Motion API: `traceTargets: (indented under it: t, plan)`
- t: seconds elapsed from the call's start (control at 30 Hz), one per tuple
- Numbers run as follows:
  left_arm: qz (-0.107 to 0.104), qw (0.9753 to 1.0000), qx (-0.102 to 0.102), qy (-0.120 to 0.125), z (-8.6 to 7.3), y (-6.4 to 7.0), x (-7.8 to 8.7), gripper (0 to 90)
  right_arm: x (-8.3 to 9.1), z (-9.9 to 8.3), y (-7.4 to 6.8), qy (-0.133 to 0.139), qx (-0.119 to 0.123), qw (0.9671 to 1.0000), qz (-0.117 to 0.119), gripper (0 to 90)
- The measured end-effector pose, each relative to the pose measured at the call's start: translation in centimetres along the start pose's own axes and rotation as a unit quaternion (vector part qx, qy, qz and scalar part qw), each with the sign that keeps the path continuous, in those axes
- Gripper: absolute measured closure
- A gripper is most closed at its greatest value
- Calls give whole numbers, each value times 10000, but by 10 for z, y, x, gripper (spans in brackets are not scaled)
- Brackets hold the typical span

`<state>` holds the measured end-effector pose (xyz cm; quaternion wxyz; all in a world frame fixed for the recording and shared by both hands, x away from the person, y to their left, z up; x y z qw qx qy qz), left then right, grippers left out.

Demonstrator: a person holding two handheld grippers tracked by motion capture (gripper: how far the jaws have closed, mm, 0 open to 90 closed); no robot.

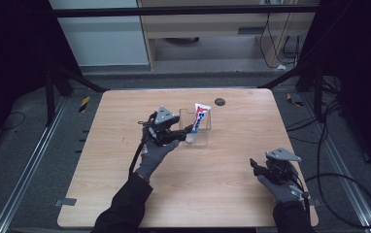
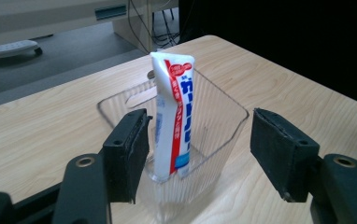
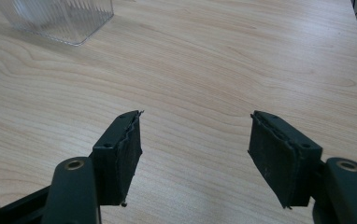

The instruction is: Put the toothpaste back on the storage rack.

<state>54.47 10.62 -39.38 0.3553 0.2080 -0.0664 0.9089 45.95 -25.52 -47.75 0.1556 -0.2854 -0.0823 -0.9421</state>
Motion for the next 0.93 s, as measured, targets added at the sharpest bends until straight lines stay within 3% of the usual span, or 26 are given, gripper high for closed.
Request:
traceTargets:
  t: [0.17, 0.37, 0.57, 0.93]
  plan:
    - [87, 9998, -31, -187, -13, -5, 21, 354, 0, 0, -1, -18, 4, 10000, -13, 333]
    - [232, 9988, -31, -434, -44, -13, 44, 352, 2, -1, -1, 11, 0, 10000, -28, 330]
    - [446, 9973, 148, -568, -70, -28, 64, 352, 3, -2, -1, -2, -18, 10000, -47, 323]
    - [810, 9934, 384, -711, -98, -48, 92, 352, 6, -5, -2, 14, 58, 10000, -17, 306]
Point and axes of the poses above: each handheld gripper's, and its own axes: x roughly backward along the jaws, z roughly out of its top, y roughly to its right, the point moved 1 cm from there along -x, roughly forward along the jaws, and after that the axes turned 1 degree about x, right-handed, at the moved point
